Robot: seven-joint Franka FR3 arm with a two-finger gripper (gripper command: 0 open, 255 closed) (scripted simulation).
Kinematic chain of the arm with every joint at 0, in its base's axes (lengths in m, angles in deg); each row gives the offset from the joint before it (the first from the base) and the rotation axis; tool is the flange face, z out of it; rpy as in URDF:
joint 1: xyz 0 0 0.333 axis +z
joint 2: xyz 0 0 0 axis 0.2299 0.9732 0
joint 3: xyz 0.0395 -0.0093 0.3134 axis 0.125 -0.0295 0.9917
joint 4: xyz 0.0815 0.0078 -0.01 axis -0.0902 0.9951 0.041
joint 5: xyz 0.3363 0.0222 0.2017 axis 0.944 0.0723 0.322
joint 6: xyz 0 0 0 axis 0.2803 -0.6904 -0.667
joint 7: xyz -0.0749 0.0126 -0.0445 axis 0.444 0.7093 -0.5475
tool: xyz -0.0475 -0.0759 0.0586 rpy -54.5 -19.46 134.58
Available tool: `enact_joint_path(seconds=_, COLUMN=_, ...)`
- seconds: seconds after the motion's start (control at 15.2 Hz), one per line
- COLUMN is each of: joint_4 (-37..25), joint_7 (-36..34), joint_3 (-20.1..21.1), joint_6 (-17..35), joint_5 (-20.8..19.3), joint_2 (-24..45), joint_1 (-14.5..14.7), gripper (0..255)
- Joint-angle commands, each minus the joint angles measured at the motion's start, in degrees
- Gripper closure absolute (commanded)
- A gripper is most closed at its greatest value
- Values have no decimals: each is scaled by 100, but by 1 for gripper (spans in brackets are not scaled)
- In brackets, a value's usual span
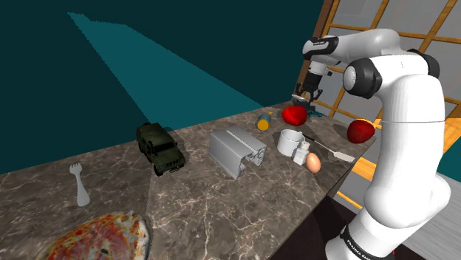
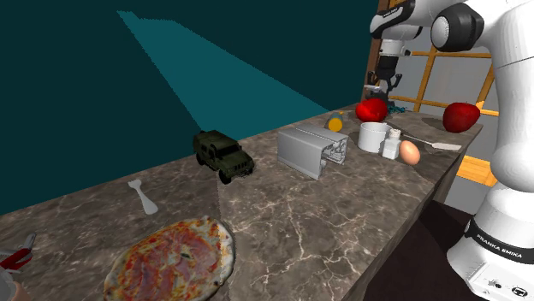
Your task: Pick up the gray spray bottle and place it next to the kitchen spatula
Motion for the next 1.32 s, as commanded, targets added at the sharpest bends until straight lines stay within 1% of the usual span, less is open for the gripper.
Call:
enact_joint_path(seconds=0.0, joint_4=206, joint_7=19, joint_3=1, joint_6=177, joint_5=-5, joint_2=-30, joint_1=42, gripper=255)
enact_joint_path(seconds=0.86, joint_4=969, joint_7=184, joint_3=69, joint_6=1065, joint_5=129, joint_2=138, joint_1=110, gripper=255)
enact_joint_path(seconds=1.25, joint_4=969, joint_7=185, joint_3=66, joint_6=1064, joint_5=130, joint_2=139, joint_1=112, gripper=255)
